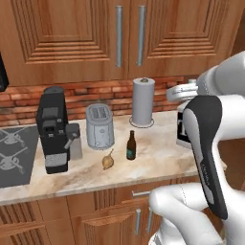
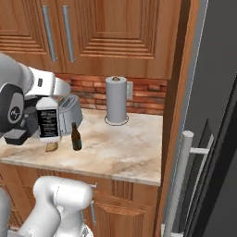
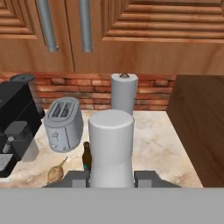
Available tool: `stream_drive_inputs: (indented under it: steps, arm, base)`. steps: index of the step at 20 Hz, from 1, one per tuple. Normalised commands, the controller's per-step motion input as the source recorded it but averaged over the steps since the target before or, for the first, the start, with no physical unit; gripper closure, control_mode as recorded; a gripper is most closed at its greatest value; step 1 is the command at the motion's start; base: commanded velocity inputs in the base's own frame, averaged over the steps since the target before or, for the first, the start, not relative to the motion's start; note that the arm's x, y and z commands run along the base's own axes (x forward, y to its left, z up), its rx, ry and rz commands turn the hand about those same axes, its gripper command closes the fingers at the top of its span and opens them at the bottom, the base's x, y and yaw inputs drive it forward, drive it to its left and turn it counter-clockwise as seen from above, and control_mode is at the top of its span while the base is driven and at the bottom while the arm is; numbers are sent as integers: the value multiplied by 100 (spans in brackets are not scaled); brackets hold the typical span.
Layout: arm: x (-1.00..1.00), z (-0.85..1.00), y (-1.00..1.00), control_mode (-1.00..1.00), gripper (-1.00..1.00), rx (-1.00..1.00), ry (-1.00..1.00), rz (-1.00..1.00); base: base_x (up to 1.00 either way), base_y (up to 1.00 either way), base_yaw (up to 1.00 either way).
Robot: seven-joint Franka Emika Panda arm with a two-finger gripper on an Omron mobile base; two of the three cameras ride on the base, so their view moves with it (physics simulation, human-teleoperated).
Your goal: Place the beer and liquor on the top shelf of the fridge to keep them out of children's reach, and place the onion on lower shelves for easy access.
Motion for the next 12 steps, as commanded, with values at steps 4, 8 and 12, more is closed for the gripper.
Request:
stream_drive_inputs:
  steps: [4, 8, 12]
  arm:
    - [0, 0, 0, 100, 100, 0, 0, 0]
    - [0, 0, 0, 100, 100, 0, 0, 0]
    - [0, 0, 0, 100, 100, 0, 0, 0]
  base:
    - [-51, -65, -2]
    - [-68, -40, 0]
    - [-84, -1, 0]
